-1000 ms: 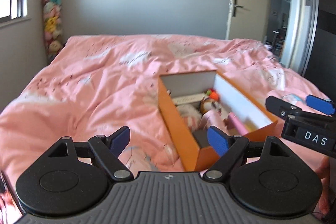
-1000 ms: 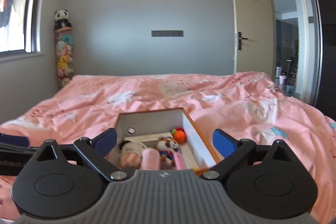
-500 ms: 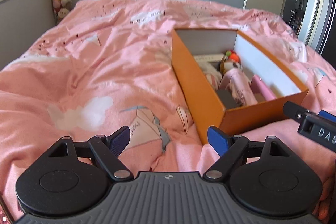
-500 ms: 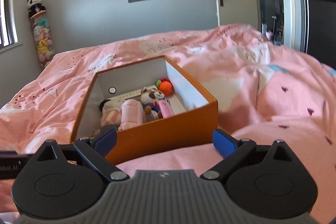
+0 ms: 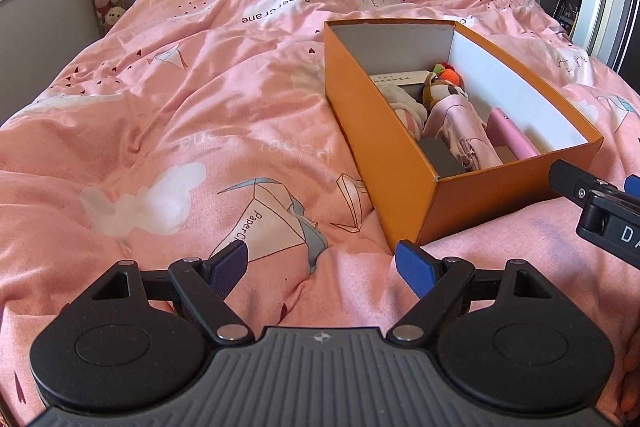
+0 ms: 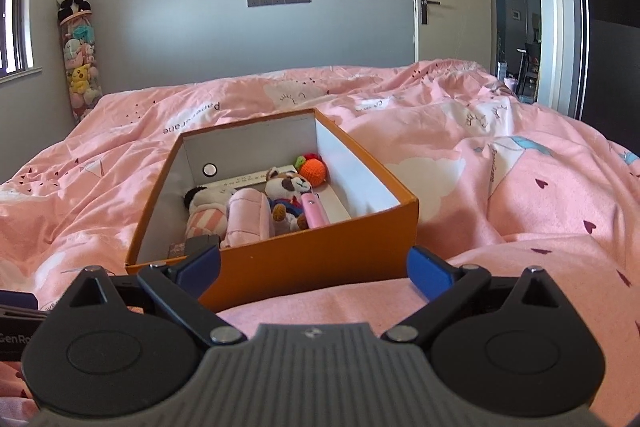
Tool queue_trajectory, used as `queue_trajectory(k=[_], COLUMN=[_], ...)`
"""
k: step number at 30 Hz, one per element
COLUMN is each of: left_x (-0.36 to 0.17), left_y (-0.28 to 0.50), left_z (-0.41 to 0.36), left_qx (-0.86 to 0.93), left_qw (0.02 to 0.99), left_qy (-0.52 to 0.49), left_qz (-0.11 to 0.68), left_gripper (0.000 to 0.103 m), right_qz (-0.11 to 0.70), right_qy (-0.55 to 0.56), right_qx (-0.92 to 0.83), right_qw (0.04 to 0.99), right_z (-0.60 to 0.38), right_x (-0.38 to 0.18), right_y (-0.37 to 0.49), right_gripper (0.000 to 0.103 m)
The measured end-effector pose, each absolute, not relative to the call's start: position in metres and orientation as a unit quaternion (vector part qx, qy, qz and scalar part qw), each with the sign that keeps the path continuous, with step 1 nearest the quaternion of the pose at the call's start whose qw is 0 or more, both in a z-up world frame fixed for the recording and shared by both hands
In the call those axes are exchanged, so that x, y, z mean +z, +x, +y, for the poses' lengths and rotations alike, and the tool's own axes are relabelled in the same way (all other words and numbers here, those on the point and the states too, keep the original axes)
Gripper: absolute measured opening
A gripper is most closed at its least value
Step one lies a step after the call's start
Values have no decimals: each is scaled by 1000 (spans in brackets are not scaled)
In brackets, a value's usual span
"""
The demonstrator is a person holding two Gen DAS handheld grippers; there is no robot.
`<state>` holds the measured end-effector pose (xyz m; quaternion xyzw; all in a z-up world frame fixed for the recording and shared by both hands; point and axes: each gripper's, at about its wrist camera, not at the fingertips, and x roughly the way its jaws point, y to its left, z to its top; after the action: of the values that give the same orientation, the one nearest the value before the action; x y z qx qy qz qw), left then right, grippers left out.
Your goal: Organize objects
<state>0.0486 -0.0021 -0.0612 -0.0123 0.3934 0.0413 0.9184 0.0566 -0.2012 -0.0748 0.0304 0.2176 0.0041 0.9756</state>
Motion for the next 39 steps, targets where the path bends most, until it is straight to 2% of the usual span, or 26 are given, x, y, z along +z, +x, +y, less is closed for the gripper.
queue_trajectory(k=[39], left_x=[-57], left_y=[43], left_z=[-4], left_qx=[43], left_qw=[923], left_qy=[-9], left_qz=[383], left_gripper=[98], right_qz=[203], right_qy=[11], right_qx=[30], right_qw=[979], right_z=[-194], right_x=[-73], right_y=[52], right_gripper=[100])
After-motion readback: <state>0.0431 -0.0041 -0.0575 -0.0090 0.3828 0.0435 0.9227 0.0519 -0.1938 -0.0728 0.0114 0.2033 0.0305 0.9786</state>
